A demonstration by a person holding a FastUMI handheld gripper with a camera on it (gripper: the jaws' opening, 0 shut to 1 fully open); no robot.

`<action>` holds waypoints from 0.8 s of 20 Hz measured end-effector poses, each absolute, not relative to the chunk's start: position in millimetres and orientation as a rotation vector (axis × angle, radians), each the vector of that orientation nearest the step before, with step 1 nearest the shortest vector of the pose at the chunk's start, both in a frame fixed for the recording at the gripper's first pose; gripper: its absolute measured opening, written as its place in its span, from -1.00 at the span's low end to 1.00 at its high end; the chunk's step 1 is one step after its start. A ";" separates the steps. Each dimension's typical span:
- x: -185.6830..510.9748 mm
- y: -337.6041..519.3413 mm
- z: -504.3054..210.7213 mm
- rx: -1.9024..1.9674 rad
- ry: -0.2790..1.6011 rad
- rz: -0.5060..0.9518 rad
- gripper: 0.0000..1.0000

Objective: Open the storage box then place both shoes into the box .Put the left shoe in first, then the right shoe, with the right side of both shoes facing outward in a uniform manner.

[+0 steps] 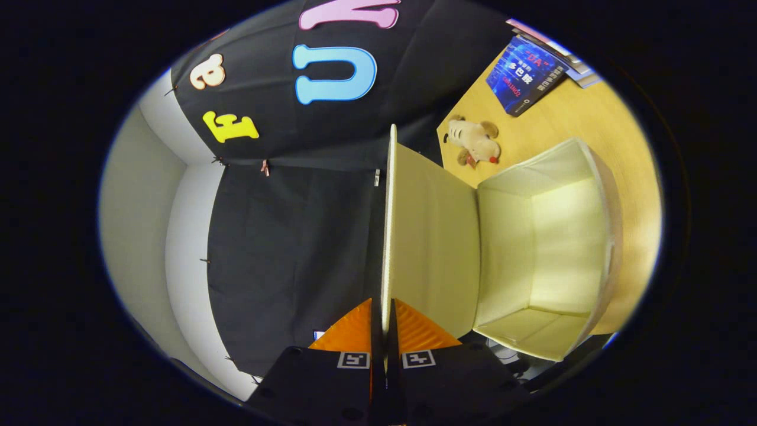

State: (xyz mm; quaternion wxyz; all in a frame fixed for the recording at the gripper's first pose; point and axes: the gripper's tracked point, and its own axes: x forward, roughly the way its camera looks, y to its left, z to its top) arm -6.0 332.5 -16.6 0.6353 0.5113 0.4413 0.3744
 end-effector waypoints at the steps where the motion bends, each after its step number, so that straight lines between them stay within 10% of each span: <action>1: -4.5 344.7 -13.1 1.151 1.013 0.858 -0.89; 16: 3.6 534.4 -66.0 0.940 1.129 0.784 -0.86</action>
